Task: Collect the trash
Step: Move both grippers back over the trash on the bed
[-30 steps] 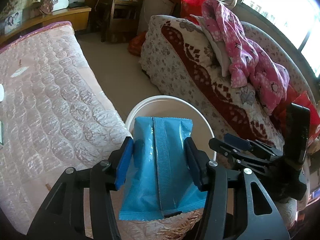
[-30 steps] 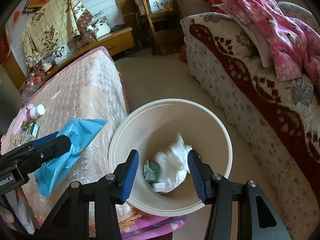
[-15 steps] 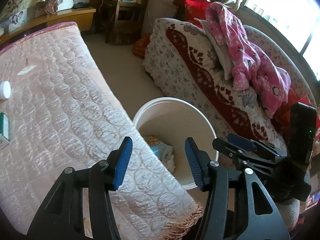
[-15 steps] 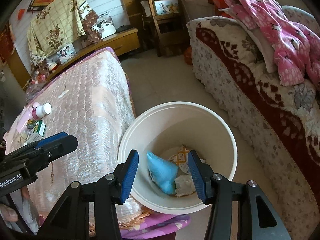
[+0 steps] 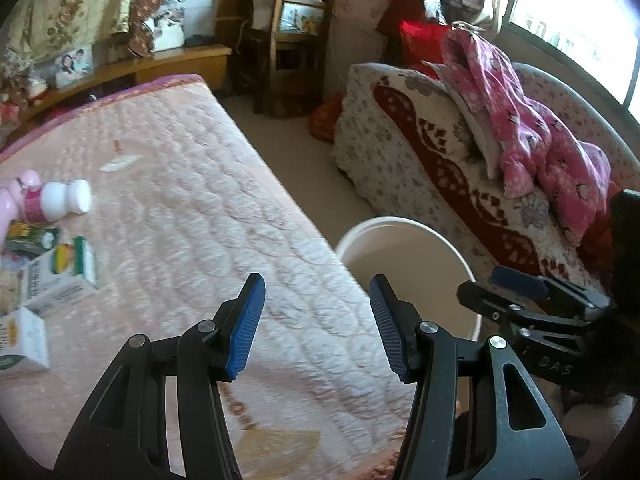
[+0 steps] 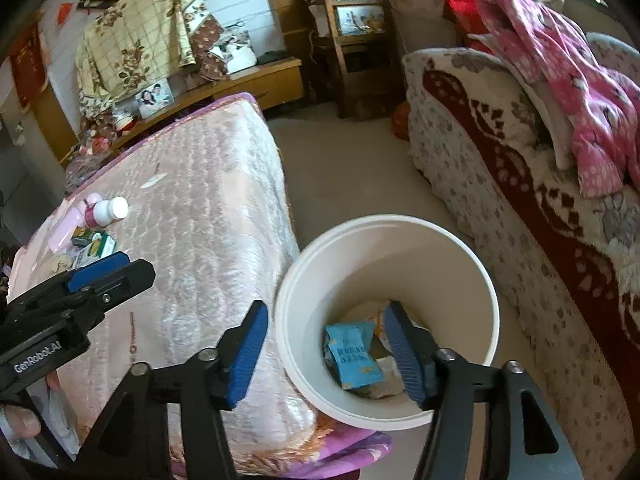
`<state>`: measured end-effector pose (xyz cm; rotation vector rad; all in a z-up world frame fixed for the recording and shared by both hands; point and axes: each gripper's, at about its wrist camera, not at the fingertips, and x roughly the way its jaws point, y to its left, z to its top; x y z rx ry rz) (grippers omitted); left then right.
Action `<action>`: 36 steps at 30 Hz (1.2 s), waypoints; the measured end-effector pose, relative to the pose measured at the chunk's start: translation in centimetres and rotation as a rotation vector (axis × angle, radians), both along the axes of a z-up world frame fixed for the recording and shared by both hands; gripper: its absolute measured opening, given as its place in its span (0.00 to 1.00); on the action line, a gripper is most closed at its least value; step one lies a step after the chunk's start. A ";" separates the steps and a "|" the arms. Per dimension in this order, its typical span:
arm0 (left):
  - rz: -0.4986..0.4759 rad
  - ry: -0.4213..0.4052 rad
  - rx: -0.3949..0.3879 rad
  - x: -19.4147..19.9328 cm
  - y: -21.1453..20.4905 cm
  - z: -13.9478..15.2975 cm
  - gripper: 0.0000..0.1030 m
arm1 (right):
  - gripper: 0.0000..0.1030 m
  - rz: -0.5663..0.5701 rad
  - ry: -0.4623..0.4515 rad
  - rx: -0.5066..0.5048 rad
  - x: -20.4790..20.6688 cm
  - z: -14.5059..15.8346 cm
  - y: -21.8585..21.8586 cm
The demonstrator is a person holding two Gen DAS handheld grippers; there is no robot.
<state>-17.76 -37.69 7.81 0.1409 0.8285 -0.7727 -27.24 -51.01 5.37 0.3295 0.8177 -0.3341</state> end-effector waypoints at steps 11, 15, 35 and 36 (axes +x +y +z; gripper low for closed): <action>0.109 -0.002 0.018 3.4 6.3 -1.0 0.51 | 0.58 0.141 -0.016 -0.023 3.6 1.7 6.0; 0.164 0.034 0.011 6.2 8.7 -2.2 0.51 | 0.59 0.189 -0.005 -0.026 4.5 1.6 8.0; 0.395 0.160 0.079 7.6 28.7 -5.7 0.51 | 0.61 0.337 0.038 -0.025 8.7 0.4 14.5; 0.412 0.163 0.090 7.4 30.1 -5.9 0.51 | 0.61 0.355 0.041 -0.025 9.2 0.3 15.2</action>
